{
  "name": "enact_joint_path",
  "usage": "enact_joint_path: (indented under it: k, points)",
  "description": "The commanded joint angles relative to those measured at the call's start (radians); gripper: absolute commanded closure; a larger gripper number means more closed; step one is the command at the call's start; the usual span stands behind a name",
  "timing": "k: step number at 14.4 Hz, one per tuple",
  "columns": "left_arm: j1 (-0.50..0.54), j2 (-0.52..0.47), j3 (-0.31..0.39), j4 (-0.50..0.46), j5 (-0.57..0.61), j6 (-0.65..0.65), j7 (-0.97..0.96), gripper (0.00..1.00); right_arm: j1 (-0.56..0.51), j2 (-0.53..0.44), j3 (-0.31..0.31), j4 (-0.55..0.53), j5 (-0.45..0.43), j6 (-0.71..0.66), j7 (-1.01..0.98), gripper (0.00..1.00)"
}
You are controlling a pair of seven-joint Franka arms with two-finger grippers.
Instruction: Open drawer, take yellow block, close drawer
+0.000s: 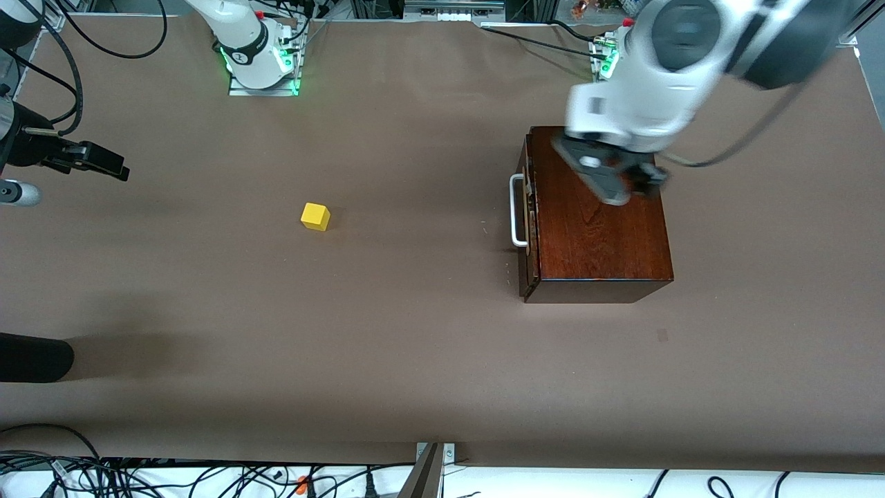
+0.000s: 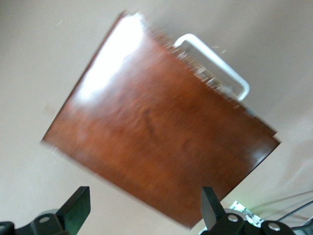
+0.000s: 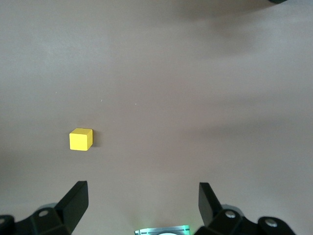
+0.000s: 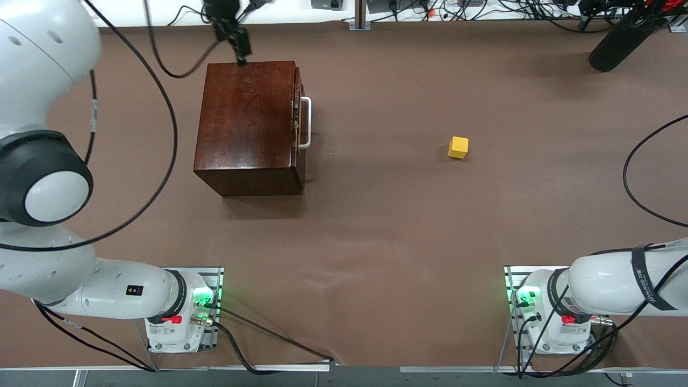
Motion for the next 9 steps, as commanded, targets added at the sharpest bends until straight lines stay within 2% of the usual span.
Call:
enact_joint_path:
  k: [1, 3, 5, 7, 9]
  points:
    - [0.093, 0.009, -0.010, 0.088, -0.020, -0.081, -0.019, 0.00, -0.020, 0.010, 0.017, 0.024, 0.002, -0.005, -0.015, 0.00]
    - [0.076, -0.034, 0.096, 0.081, -0.042, -0.060, -0.038, 0.00, -0.020, 0.010, 0.017, 0.024, 0.002, -0.005, -0.015, 0.00]
    - [-0.014, -0.097, 0.280, 0.009, -0.116, 0.028, -0.088, 0.00, -0.020, 0.010, 0.017, 0.024, 0.002, -0.006, -0.015, 0.00]
    - [-0.017, -0.188, 0.327, -0.135, -0.125, 0.182, -0.203, 0.00, -0.020, 0.012, 0.017, 0.024, 0.002, -0.005, -0.015, 0.00]
    - [-0.017, -0.264, 0.361, -0.212, -0.122, 0.221, -0.335, 0.00, -0.020, 0.012, 0.017, 0.024, 0.002, -0.005, -0.013, 0.00]
